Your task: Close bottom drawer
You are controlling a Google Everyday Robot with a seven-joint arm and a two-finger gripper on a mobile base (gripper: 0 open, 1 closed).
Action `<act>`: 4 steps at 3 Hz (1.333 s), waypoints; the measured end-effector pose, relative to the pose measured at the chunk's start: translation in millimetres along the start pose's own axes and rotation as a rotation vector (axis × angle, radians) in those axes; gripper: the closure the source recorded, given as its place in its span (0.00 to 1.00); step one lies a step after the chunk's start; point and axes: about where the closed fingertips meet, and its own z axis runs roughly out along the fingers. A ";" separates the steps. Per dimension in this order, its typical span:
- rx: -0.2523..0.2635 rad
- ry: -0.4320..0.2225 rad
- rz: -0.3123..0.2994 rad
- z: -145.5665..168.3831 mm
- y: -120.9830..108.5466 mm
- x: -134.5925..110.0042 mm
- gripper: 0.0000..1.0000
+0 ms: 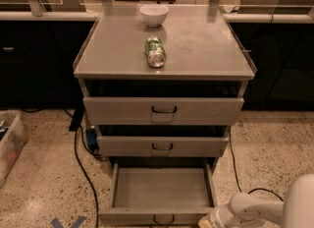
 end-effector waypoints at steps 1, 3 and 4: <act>-0.052 0.012 -0.001 30.8 3.1 9.2 1.00; -0.044 -0.016 -0.012 38.2 -5.8 -9.8 1.00; -0.028 -0.049 -0.035 40.4 -11.1 -34.8 1.00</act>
Offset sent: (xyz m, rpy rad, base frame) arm -0.0048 0.0102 -0.0250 0.0260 0.0304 0.0216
